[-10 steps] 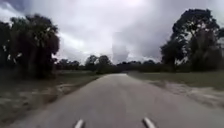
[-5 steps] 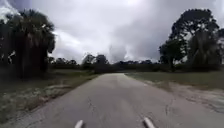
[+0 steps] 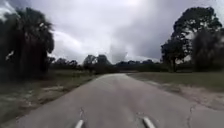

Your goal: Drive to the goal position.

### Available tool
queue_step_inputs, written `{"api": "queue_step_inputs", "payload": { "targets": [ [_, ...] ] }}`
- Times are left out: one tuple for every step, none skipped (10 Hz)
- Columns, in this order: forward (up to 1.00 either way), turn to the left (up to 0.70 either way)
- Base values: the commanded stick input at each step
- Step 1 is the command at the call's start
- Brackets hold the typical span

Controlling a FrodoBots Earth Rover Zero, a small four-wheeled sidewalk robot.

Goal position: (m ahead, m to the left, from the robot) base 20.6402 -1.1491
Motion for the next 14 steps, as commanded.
{"api": "queue_step_inputs", "payload": {
  "targets": [
    [0.85, 0.0],
    [0.85, 0.0],
    [0.85, 0.0],
    [0.85, 0.0],
    [0.85, 0.0],
    [0.85, 0.0],
    [0.85, 0.0],
    [0.85, 0.0],
    [0.85, 0.0],
    [0.85, 0.0],
    [0.85, 0.0],
    [0.85, 0.0],
    [0.85, 0.0],
    [0.85, 0.0]
  ]
}}
